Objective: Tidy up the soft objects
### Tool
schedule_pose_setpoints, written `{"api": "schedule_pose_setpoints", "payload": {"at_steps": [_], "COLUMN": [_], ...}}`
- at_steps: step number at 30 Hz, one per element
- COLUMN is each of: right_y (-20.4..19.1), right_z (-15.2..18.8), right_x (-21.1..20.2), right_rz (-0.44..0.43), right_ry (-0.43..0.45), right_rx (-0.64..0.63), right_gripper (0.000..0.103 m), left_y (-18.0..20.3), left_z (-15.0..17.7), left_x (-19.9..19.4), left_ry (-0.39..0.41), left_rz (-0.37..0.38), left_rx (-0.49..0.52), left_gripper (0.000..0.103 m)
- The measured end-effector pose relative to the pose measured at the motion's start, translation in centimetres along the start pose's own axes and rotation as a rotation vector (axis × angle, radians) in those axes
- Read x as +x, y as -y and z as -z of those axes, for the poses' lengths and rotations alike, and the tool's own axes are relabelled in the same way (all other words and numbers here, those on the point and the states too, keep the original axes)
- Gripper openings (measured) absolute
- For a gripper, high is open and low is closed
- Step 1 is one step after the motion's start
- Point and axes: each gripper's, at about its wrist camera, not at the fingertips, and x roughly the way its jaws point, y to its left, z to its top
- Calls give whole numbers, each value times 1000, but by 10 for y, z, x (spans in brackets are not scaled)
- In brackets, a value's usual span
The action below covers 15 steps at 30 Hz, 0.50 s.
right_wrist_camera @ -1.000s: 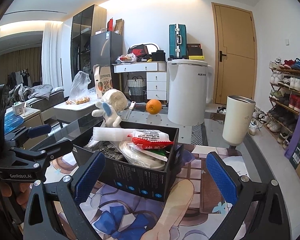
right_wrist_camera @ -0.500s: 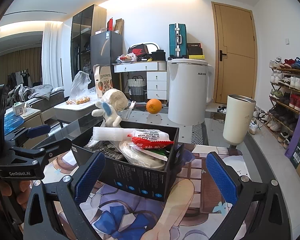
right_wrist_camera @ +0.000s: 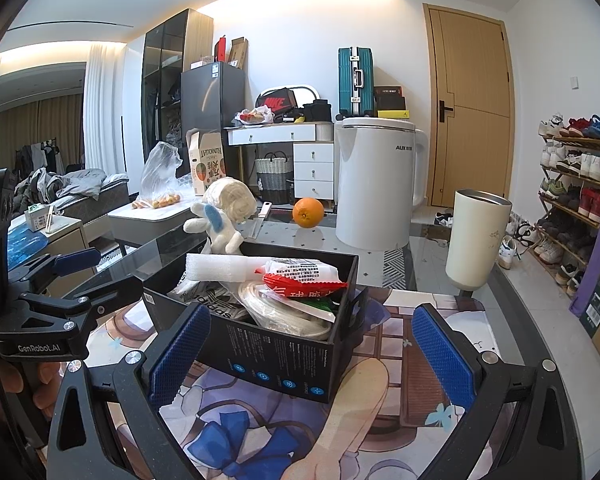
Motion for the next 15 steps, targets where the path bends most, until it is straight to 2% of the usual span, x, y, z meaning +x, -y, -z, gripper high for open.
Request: {"api": "schedule_pose_setpoints", "payload": {"at_steps": [15], "right_y": [0], "right_z": [0], "right_x": [0], "right_rz": [1], "right_ry": [0], "right_rx": [0], "right_gripper": [102], "left_y": [0], "left_z": [0], "left_x": [-1], "left_ry": [3], "left_rz": [-2], "left_rx": [0], "left_gripper": [103]}}
